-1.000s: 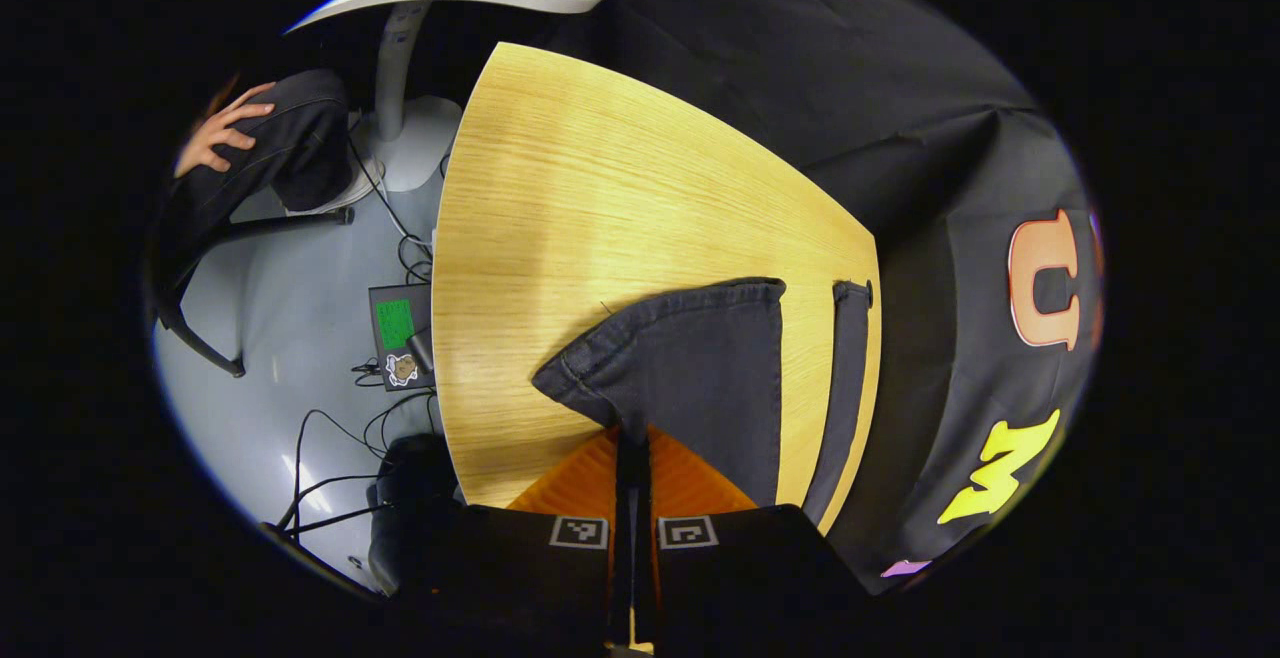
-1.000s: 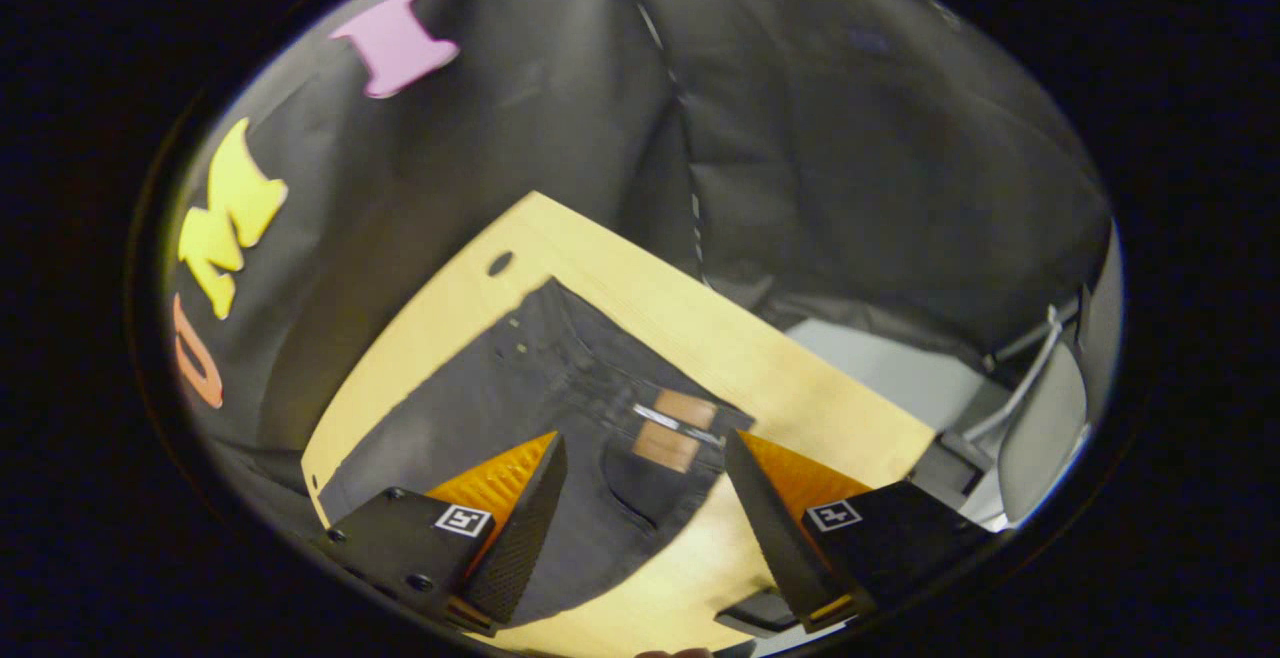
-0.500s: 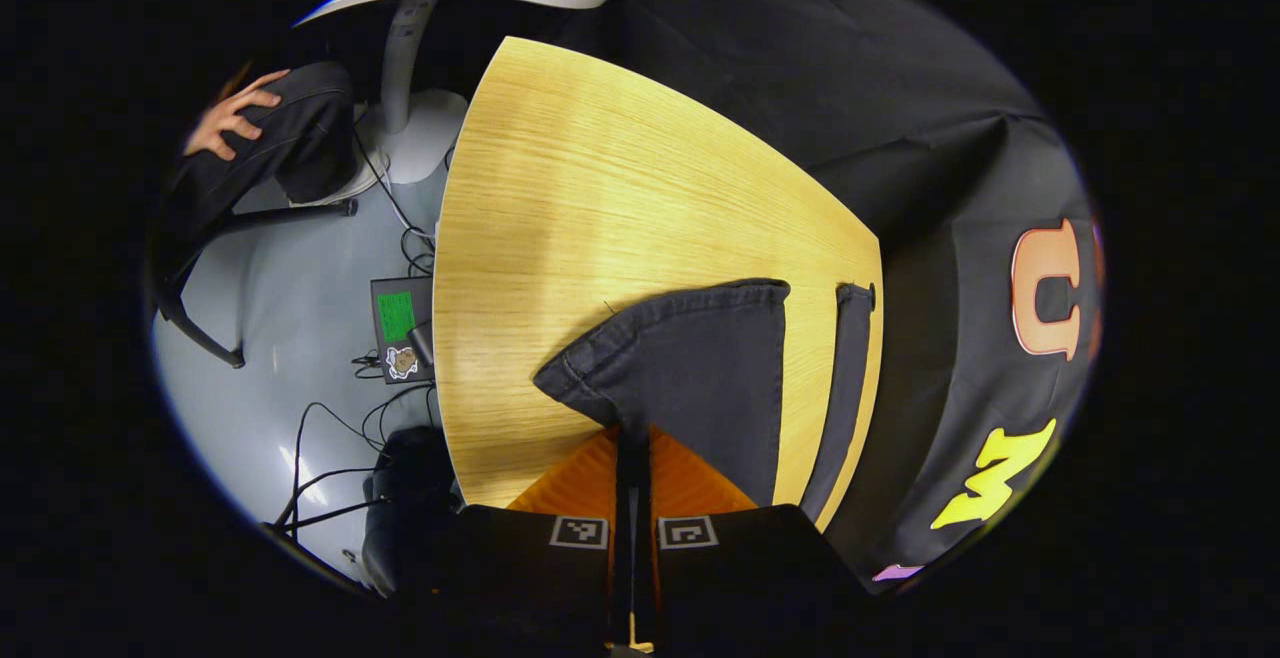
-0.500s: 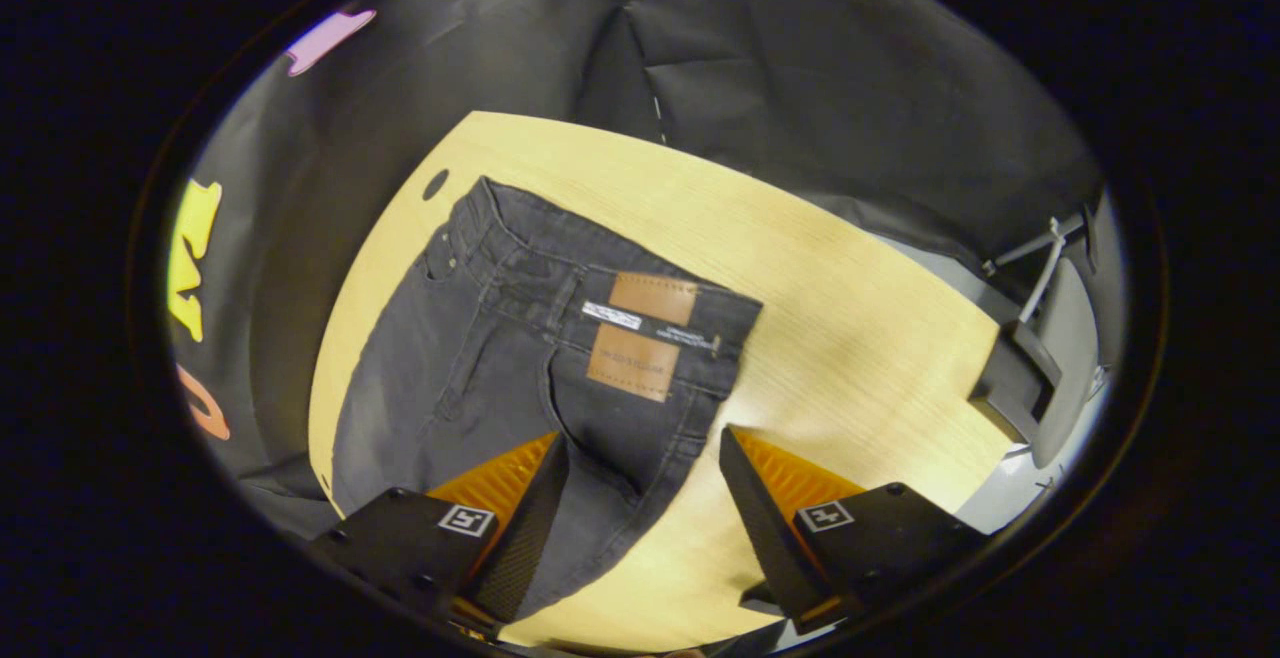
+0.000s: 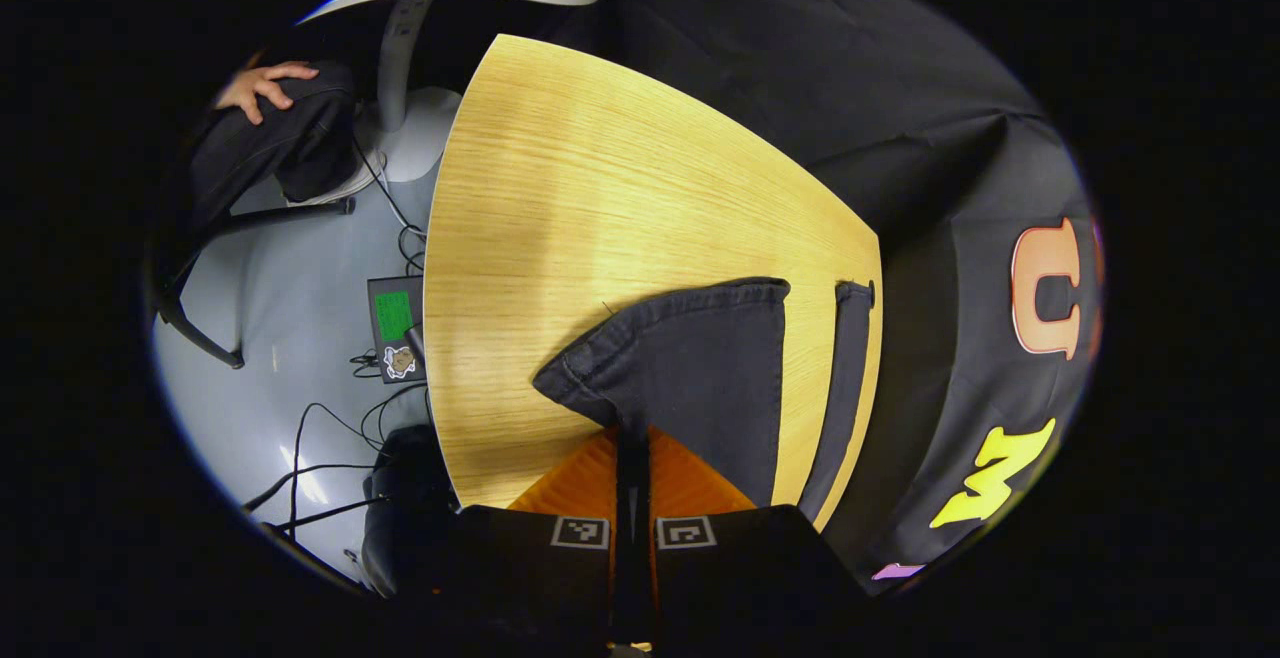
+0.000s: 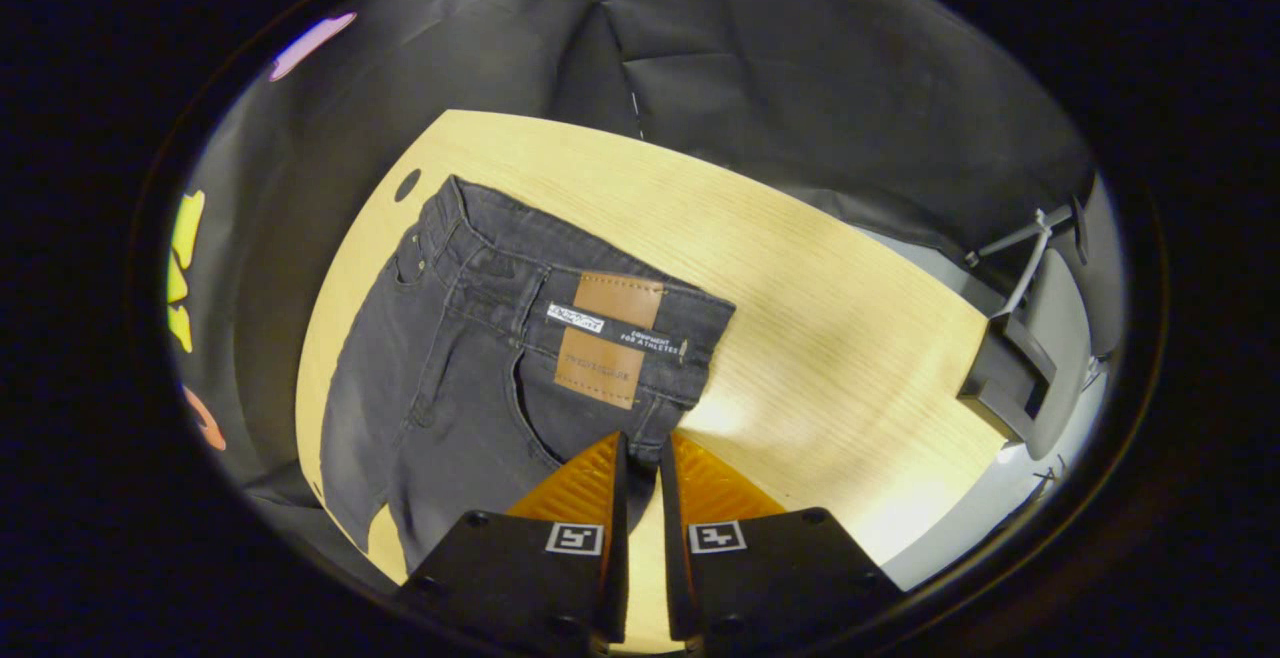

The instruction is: Grasp the waist and the cuffs of the jeans and fold them to make the two legs overlap; first hold the waist and fold one-third of the jeans toward the cuffs, then hold the cuffs and fold the remaining one-third in the same direction to finish folding.

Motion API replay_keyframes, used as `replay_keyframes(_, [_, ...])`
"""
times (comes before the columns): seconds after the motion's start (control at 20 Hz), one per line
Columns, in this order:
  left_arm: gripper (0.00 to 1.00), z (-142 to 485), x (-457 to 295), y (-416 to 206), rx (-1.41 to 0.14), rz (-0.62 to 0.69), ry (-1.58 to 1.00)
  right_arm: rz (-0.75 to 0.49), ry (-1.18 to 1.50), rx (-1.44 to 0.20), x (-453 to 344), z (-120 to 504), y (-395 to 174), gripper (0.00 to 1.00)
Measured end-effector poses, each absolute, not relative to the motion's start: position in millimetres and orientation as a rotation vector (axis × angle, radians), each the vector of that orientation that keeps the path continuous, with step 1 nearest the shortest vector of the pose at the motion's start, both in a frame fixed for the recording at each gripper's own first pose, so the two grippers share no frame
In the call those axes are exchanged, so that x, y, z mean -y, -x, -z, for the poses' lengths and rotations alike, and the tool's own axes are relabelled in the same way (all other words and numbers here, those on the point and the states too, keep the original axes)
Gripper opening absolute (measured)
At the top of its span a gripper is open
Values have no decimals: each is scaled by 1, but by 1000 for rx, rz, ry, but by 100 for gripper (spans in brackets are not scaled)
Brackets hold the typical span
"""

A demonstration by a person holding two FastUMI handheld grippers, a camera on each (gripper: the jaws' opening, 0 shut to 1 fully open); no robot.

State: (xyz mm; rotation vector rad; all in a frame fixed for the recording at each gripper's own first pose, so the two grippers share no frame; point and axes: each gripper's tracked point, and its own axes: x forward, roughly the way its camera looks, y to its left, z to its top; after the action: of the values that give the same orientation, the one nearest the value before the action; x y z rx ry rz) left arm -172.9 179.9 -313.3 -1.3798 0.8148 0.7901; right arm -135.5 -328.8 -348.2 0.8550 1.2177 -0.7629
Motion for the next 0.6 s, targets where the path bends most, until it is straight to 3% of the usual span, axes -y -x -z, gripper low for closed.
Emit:
replay_keyframes(0.2, [4,304,-182,167,-842,-798,1362,737,-929,-1150,329,327,130,12])
replay_keyframes(0.6, [3,231,-191,86,-734,-711,1433,636,-999,-972,329,256,71,16])
